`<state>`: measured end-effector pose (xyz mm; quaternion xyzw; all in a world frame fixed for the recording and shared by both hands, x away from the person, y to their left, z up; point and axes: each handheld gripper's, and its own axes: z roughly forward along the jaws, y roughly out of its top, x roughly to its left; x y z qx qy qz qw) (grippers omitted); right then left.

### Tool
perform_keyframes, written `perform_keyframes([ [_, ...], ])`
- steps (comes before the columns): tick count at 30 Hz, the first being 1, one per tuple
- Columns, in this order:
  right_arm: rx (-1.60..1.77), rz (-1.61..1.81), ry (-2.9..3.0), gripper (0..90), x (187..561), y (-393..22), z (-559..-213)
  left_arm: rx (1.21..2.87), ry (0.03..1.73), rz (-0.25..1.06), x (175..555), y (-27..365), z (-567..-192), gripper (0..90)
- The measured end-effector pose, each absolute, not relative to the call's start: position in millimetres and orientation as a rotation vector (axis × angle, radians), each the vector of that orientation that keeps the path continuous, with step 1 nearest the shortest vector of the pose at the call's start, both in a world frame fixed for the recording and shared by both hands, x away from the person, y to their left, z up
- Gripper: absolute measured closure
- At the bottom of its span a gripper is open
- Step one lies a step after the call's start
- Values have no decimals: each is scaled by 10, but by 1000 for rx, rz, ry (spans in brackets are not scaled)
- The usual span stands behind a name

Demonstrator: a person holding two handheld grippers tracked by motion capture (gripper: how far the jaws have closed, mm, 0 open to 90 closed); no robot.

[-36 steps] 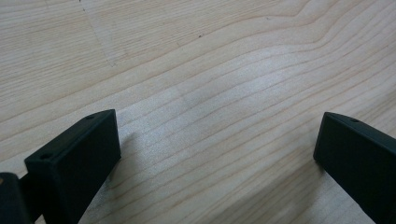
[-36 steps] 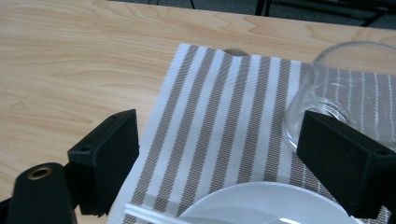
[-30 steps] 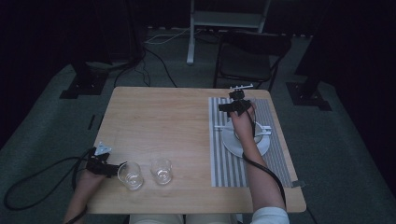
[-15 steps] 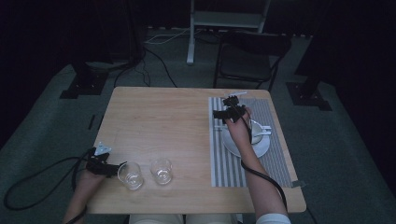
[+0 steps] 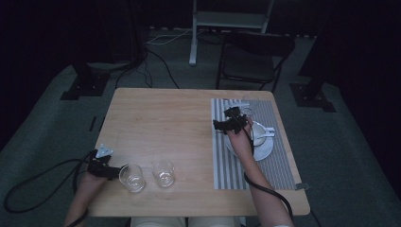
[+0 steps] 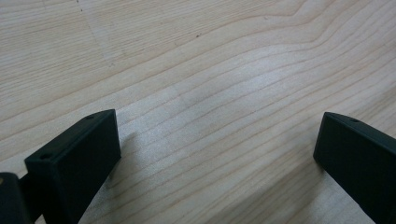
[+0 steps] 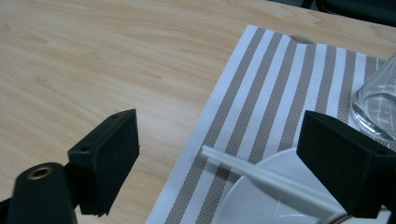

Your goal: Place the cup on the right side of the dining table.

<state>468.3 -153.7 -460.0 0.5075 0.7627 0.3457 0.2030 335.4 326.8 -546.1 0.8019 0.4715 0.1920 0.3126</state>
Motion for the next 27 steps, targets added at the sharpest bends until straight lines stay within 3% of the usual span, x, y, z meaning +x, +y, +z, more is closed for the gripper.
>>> perform_keyframes([
  [27, 1330, 1030, 2157, 126, 4013, -1538, -4814, 2111, 1249, 508, 3356, 3268, -5462, 10],
])
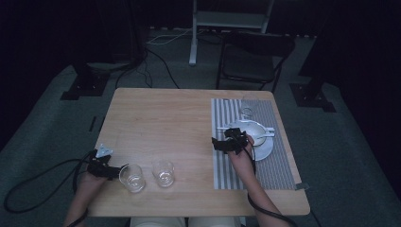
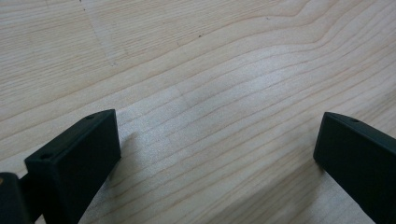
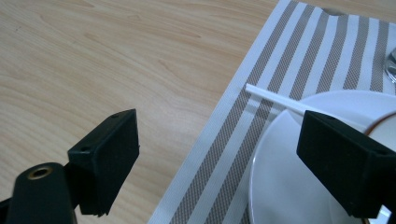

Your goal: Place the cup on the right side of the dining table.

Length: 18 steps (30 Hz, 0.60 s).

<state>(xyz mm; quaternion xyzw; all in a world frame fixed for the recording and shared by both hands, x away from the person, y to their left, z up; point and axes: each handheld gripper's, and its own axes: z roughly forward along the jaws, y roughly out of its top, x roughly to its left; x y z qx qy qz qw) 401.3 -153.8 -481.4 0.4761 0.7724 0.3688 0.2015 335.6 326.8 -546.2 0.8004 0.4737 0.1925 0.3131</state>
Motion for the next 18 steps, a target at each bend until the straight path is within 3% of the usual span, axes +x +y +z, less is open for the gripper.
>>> perform_keyframes([
  [18, 1293, 1070, 2206, 126, 3552, -1656, -5003, 2105, 1256, 511, 3360, 3268, -5462, 10],
])
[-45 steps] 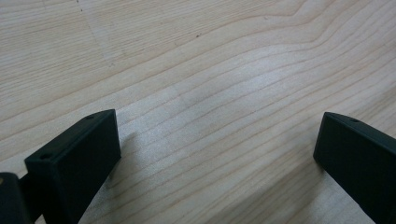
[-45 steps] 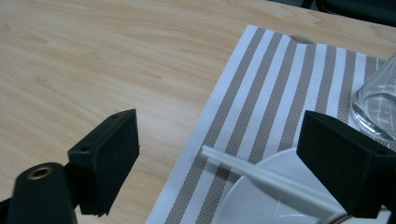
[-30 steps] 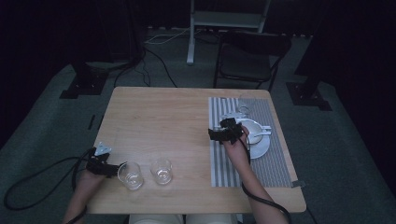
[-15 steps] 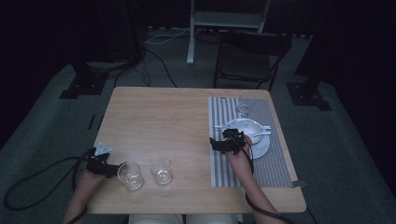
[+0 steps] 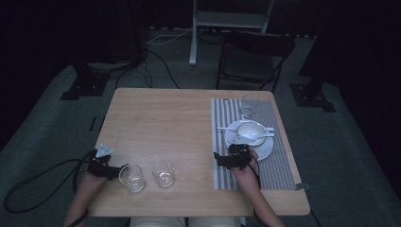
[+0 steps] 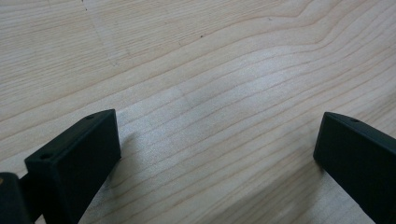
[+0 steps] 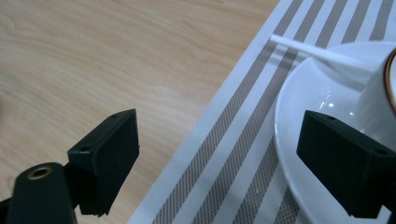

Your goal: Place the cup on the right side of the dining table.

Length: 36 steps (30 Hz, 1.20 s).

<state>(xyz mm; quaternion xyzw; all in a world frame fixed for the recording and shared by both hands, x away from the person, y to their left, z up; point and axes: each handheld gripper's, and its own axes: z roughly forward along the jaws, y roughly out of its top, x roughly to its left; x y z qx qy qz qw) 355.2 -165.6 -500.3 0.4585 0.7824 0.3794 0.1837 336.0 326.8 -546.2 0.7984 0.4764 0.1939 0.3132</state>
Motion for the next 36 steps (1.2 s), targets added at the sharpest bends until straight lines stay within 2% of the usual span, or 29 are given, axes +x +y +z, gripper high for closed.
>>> perform_keyframes([
  [14, 1290, 1080, 2166, 126, 3231, -1912, -5166, 2109, 1258, 511, 3357, 3269, -5460, 10],
  [36, 1420, 1021, 2048, 126, 3010, -2493, -5271, 2108, 1259, 511, 3357, 3269, -5460, 10],
])
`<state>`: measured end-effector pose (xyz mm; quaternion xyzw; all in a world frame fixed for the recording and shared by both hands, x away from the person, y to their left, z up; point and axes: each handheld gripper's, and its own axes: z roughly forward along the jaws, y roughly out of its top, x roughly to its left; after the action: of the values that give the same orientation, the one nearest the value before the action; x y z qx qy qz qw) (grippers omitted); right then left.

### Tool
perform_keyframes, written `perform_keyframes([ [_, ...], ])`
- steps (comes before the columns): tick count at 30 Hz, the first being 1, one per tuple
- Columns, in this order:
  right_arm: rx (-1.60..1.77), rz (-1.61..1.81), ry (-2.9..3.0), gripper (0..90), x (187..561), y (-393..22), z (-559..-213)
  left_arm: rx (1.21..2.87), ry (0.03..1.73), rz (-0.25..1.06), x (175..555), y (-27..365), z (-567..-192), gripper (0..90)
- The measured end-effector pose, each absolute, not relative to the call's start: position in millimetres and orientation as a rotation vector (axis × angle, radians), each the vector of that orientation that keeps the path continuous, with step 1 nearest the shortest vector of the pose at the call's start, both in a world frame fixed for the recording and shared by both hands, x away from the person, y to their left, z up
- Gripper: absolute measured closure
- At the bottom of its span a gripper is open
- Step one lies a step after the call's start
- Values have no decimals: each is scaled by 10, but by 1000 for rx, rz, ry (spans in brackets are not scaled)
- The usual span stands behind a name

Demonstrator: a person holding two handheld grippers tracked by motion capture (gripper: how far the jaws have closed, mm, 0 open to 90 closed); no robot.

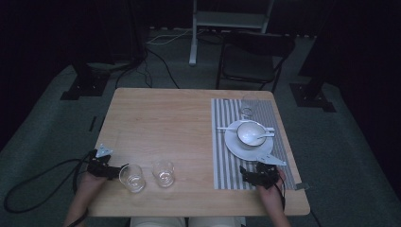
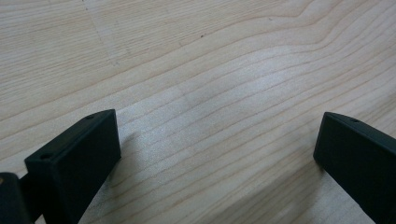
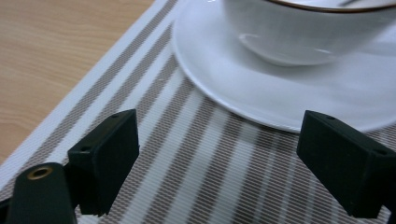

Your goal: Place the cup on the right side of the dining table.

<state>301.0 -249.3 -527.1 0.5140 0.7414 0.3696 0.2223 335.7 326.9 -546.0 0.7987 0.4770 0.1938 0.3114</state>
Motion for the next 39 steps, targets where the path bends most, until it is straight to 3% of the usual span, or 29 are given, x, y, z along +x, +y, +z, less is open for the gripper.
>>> perform_keyframes([
  [39, 1665, 899, 1831, 126, 2841, -3514, -5447, 2108, 1260, 512, 3356, 3269, -5460, 9],
])
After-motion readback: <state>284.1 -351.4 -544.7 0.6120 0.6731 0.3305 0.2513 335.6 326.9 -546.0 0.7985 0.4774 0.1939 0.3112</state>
